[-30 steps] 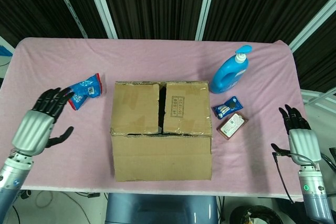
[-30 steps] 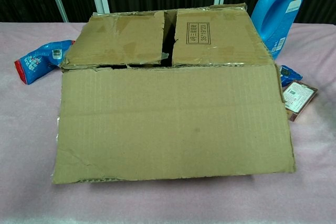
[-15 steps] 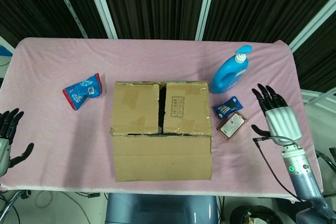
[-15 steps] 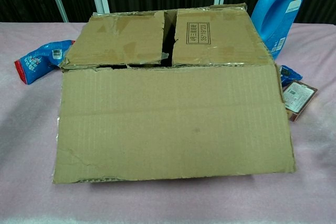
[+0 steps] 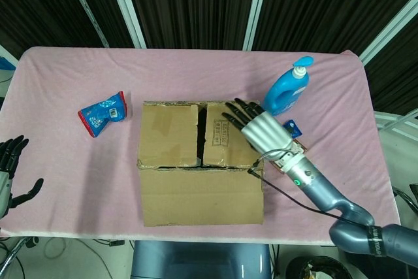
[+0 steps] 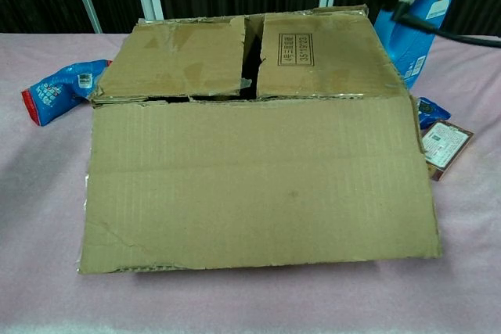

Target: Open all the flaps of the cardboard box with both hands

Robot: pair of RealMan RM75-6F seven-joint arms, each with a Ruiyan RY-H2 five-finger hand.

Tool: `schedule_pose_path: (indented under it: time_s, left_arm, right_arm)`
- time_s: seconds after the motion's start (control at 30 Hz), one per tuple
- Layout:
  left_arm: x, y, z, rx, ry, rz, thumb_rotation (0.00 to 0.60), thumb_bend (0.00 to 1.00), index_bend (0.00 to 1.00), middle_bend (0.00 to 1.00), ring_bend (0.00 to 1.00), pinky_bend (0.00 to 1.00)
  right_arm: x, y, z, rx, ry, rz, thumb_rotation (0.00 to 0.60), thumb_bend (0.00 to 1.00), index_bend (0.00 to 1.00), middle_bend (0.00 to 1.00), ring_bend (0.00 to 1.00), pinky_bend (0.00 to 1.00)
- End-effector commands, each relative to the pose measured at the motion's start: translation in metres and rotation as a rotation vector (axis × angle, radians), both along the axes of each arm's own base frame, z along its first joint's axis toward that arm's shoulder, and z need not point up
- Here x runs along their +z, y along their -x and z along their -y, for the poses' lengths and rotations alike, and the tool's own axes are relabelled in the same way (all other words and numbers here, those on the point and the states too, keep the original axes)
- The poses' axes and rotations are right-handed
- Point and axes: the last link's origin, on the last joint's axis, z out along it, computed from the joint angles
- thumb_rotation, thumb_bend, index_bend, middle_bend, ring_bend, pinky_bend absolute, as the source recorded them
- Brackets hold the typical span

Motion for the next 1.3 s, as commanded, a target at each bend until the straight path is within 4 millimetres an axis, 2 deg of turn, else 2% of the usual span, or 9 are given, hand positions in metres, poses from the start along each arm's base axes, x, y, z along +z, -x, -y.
schedule_pose_path:
  time_s: [0.03,0.1,0.27,0.57,0.83,1.1,1.3]
  left_arm:
    - [0.000,0.000,0.000,0.004,0.004,0.004,0.600,0.27,0.00,0.03,0.00,0.06]
    - [-0.001,0.001,-0.001,0.007,0.007,0.006,0.600,0.27,0.00,0.03,0.00,0.06]
    - [-0.002,0.001,-0.002,0.015,0.016,0.012,0.600,0.27,0.00,0.03,0.00,0.06]
    - [-0.002,0.002,-0.004,0.028,0.020,0.030,0.600,0.27,0.00,0.03,0.00,0.06]
    - [-0.002,0.002,-0.005,0.031,0.030,0.035,0.600,0.27,0.00,0.03,0.00,0.06]
    - [-0.001,0.002,-0.005,0.029,0.027,0.037,0.600,0.27,0.00,0.03,0.00,0.06]
    - [-0.001,0.001,-0.005,0.027,0.029,0.038,0.600,0.27,0.00,0.03,0.00,0.06]
  right_arm:
    - [-0.030,-0.018,0.007,0.074,-0.046,-0.094,0.600,1.00,0.33,0.19,0.09,0.21]
    - [-0.040,-0.023,0.009,0.093,-0.065,-0.117,0.600,1.00,0.38,0.23,0.10,0.21]
    - [-0.059,-0.034,0.015,0.123,-0.093,-0.158,0.600,1.00,0.43,0.27,0.11,0.21]
    - [-0.076,-0.054,0.021,0.181,-0.103,-0.190,0.600,1.00,0.45,0.29,0.11,0.21]
    - [-0.084,-0.062,0.021,0.216,-0.101,-0.213,0.600,1.00,0.46,0.30,0.11,0.21]
    - [-0.085,-0.055,0.030,0.303,-0.015,-0.375,0.600,1.00,0.60,0.42,0.11,0.21]
    - [-0.079,-0.051,0.031,0.333,0.031,-0.426,0.600,1.00,0.63,0.46,0.11,0.21]
